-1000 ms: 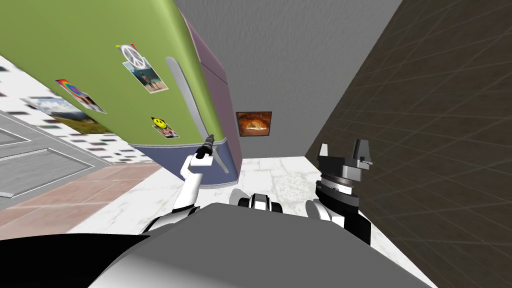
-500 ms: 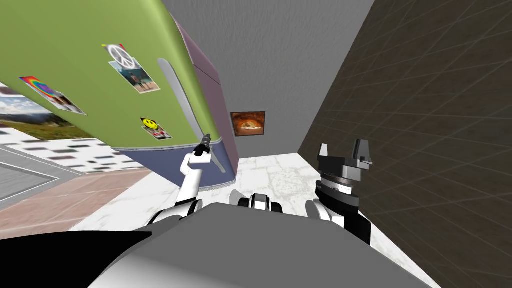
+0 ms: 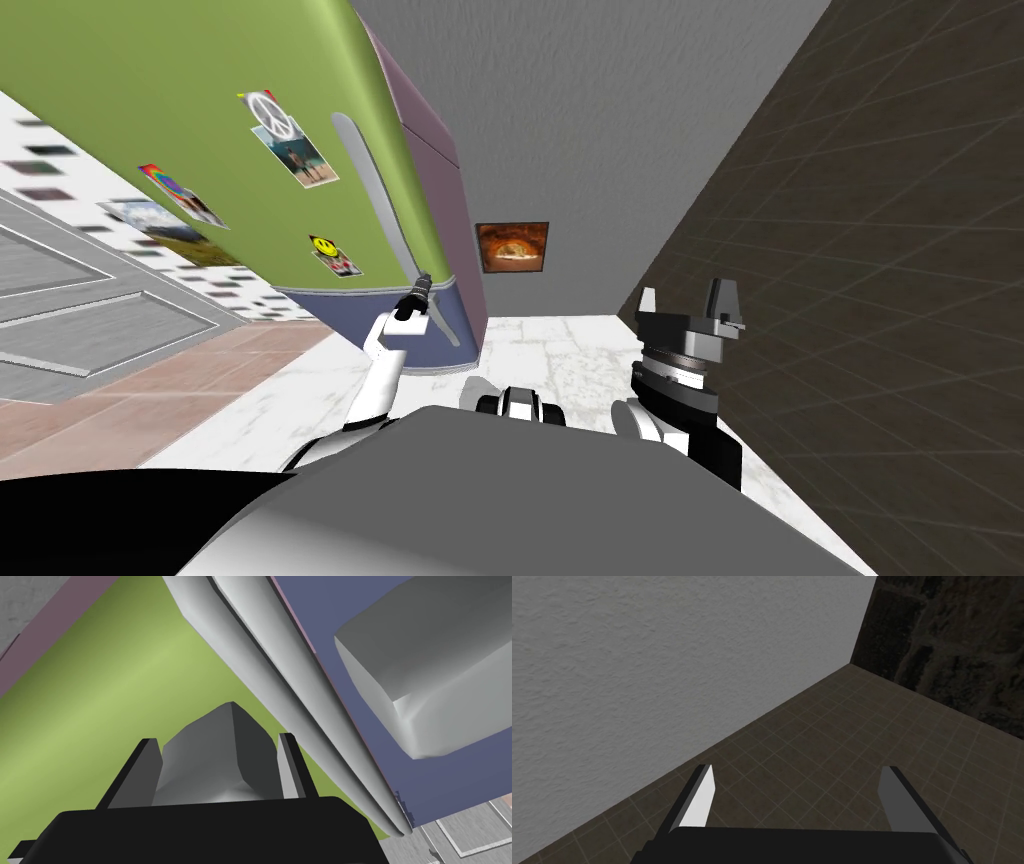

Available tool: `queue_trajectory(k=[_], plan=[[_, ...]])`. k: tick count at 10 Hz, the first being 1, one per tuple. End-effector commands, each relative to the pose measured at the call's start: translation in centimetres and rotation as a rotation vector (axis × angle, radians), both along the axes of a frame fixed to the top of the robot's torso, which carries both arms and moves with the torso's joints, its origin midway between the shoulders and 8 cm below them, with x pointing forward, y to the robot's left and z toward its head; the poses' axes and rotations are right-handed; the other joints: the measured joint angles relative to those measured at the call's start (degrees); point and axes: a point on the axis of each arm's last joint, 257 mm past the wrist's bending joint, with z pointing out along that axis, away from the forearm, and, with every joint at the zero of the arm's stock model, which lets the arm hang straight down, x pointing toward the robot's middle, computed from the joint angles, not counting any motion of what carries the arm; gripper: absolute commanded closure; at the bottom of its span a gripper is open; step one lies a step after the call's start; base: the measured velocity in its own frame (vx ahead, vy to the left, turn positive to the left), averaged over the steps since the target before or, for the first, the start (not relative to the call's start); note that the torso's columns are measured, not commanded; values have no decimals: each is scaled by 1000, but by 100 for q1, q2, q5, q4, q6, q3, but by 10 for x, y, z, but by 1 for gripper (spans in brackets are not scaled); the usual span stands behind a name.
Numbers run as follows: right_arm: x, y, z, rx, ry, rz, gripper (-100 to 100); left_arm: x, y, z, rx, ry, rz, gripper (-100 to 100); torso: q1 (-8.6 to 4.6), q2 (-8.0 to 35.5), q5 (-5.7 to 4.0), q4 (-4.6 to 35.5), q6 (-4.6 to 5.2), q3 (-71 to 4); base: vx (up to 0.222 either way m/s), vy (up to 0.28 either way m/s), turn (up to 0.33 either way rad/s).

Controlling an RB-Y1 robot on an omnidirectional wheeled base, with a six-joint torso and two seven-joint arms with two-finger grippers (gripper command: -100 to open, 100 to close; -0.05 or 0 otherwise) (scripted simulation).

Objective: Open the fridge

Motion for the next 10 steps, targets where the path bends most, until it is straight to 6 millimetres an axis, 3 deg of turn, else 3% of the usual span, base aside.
queue_trajectory(k=[1, 2, 4, 5, 6, 7, 8, 9, 10], plan=[[0, 0, 0, 0, 0, 0, 0, -6, -23, 10, 17, -17, -41, 100, -1, -4, 6, -8, -15, -1, 67, 9, 127], [0, 0, 0, 0, 0, 0, 0, -10, -38, -7, 8, 13, -70, 100, -1, -2, 3, -3, -12, -1, 109, 16, 247], [0, 0, 0, 0, 0, 0, 0, -11, -44, 9, 18, -16, -80, 100, 1, -11, 9, -11, -17, -6, 73, 1, 63], [0, 0, 0, 0, 0, 0, 0, -16, -63, -1, 10, 0, -114, 100, -10, 7, 5, -3, -5, 5, 74, 5, 215], [0, 0, 0, 0, 0, 0, 0, -17, -66, 8, 16, -16, -119, 100, -14, 4, 9, -11, -19, 7, 76, -9, 172], [0, 0, 0, 0, 0, 0, 0, -22, -82, -7, 3, 10, -149, 100, -16, 1, 4, -5, -13, 1, 106, -3, 246], [0, 0, 0, 0, 0, 0, 0, -24, -87, 7, 11, -16, -159, 100, -22, -9, 7, -14, -8, -3, 92, -4, 148], [0, 0, 0, 0, 0, 0, 0, -30, -104, -6, -4, 7, -190, 100, -29, -7, 1, -9, 3, -5, 109, 15, 249], [0, 0, 0, 0, 0, 0, 0, -32, -109, 6, 2, -17, -198, 100, -25, -11, 7, -16, -4, -4, 91, -2, 117]])
